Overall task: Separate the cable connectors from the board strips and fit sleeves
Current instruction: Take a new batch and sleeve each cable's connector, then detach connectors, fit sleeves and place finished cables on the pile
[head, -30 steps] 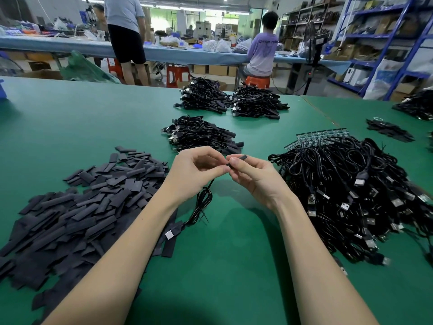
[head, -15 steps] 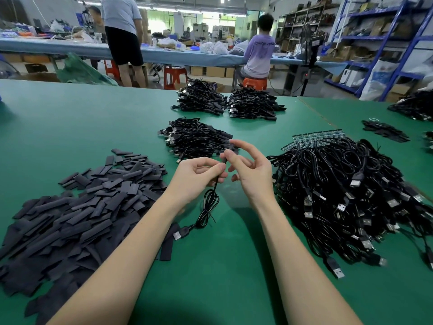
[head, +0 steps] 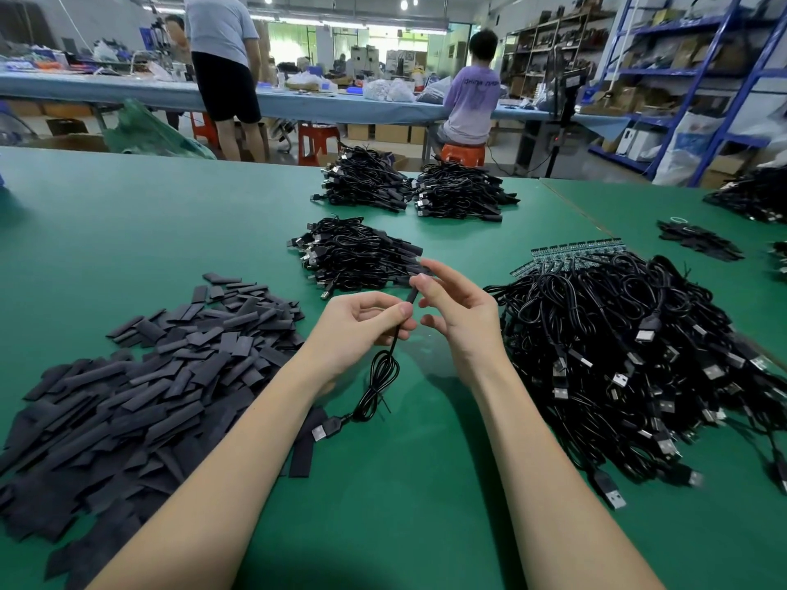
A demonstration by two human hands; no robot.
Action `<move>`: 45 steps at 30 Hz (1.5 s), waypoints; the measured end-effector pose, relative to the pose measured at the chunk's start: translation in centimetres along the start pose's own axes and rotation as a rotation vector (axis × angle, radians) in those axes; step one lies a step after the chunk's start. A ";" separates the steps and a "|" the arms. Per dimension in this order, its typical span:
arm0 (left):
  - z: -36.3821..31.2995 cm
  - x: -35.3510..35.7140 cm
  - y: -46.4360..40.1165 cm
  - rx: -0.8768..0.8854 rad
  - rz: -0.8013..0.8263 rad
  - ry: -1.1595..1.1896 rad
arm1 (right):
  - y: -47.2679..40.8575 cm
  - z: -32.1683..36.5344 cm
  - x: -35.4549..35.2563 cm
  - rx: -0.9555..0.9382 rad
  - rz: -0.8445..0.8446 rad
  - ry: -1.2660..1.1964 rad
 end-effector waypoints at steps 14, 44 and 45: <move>0.2 0.1 -0.1 0.001 0.003 -0.062 | 0.1 0.4 0.5 -0.017 -0.016 -0.002; -6.3 -4.8 -16.2 0.096 -0.245 -1.424 | -0.5 -3.6 -1.2 0.198 -0.292 0.198; -5.2 -5.1 -16.1 0.057 -0.223 -1.402 | -0.5 -3.6 -1.2 0.202 -0.284 0.200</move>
Point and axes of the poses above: each hand's wrist, its own y-axis away from the middle knuckle, its own x-axis out of the palm, z = x × y, the point moved 6 cm from there along -y, towards the middle knuckle, and after that the axes turned 5 degrees about -x, right-handed, at the moved point
